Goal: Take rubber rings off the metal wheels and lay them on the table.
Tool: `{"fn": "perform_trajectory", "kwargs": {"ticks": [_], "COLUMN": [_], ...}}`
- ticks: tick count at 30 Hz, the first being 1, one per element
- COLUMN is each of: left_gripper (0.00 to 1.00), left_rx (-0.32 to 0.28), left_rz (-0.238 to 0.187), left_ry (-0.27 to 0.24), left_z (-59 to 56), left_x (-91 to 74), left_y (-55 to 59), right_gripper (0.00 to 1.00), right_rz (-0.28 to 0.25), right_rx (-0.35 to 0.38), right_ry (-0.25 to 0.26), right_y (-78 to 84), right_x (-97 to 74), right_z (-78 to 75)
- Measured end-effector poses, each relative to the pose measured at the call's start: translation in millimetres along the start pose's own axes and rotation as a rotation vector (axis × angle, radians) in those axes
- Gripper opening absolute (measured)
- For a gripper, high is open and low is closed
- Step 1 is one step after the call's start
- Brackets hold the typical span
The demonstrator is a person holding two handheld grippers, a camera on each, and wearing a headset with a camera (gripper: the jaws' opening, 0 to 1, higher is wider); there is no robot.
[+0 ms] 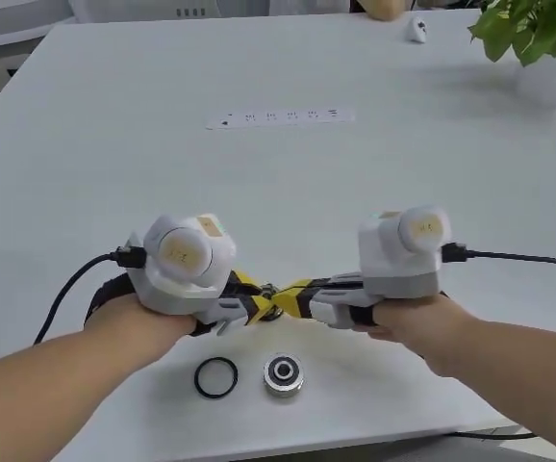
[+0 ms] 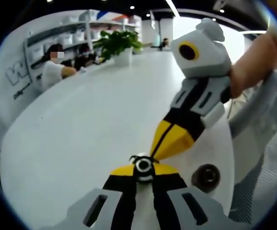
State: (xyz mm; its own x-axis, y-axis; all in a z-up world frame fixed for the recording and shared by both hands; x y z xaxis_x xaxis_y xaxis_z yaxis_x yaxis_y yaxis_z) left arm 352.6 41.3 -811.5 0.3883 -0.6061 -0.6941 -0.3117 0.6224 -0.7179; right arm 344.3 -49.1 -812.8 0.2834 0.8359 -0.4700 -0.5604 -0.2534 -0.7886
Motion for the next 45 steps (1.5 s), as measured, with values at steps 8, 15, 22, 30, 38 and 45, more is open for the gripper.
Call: {"fn": "perform_trajectory", "kwargs": {"ticks": [8,15,22,30,38,45], "left_gripper": [0.12,0.12,0.14,0.22,0.3,0.41], "left_rx": [0.009,0.007,0.008,-0.001,-0.019,-0.029], "left_rz": [-0.001,-0.004,-0.01,-0.012,-0.041,-0.076], "left_ry": [0.005,0.004,0.004,0.004,0.021,0.04], "left_z": [-0.6,-1.6,-2.7,0.0,3.6,7.4], "left_x": [0.0,-0.7,-1.5,-3.9,-17.8,-36.1], "left_y": [0.2,0.4,0.3,-1.8,-3.7,-1.0], "right_gripper": [0.0,0.0,0.0,0.0,0.0,0.0], "right_rz": [-0.004,-0.024,-0.005,-0.004,-0.001,0.006], "right_rx": [0.018,0.072,0.075,0.066,0.058,0.047], "right_ry": [-0.052,-0.048,-0.009,-0.003,-0.004,-0.002], "right_y": [-1.5,0.0,2.8,-0.1,-1.7,-1.5], "right_x": [0.1,-3.4,-3.1,-2.0,-2.3,-2.1], "right_z": [8.3,4.8,0.6,1.3,2.5,2.1]}}
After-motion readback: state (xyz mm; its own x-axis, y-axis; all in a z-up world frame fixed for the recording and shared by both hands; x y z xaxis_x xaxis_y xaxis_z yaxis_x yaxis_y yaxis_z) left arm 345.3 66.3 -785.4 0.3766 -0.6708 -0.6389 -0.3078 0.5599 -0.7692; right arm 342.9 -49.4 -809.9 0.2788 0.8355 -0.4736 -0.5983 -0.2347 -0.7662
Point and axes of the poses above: the centre of the closed fingertips' face, and the gripper's own axes: x roughly forward along the fingers, z roughly to its left, y roughly out of its underside, the point moved 6 cm from there along -x, roughly backward along the fingers, and after that the axes turned 3 degrees about z, right-handed, at the moved point
